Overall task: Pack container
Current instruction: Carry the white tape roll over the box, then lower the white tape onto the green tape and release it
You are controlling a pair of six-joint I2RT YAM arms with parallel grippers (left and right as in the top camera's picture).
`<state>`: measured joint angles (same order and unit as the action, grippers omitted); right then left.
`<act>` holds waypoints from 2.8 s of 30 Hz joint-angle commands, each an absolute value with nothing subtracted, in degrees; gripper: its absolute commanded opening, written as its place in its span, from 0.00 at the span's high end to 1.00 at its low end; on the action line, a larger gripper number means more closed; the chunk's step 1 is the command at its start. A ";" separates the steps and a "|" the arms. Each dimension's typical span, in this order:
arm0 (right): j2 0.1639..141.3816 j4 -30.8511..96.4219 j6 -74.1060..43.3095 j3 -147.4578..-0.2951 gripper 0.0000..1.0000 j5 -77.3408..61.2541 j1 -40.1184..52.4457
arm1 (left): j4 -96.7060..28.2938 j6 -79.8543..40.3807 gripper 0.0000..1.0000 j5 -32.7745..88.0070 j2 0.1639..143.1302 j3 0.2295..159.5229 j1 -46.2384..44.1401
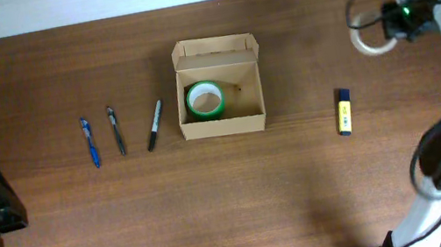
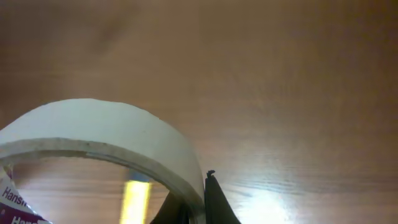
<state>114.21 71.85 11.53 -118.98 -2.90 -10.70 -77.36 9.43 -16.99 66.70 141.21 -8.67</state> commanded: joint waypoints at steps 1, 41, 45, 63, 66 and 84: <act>111.13 74.48 9.96 -122.87 0.96 -3.29 -2.00 | -77.17 9.96 0.01 -17.82 67.18 140.94 -8.84; 129.62 60.80 2.81 -123.92 0.96 -8.51 29.04 | -83.20 9.96 0.01 -16.05 67.18 140.66 -8.84; 130.56 60.01 1.54 -123.92 0.96 -9.19 30.24 | -83.20 9.96 0.01 -16.05 67.18 140.66 -8.84; 135.13 63.37 2.09 -123.92 0.96 -6.85 32.32 | -83.20 9.96 0.01 -15.64 67.16 140.66 -8.84; 135.11 63.57 2.07 -123.94 0.96 -6.87 31.90 | -83.20 9.96 0.01 -15.64 67.16 140.66 -8.86; 135.13 64.34 2.04 -123.92 0.96 -7.09 26.61 | -83.20 9.96 0.01 -15.64 67.18 140.66 -8.84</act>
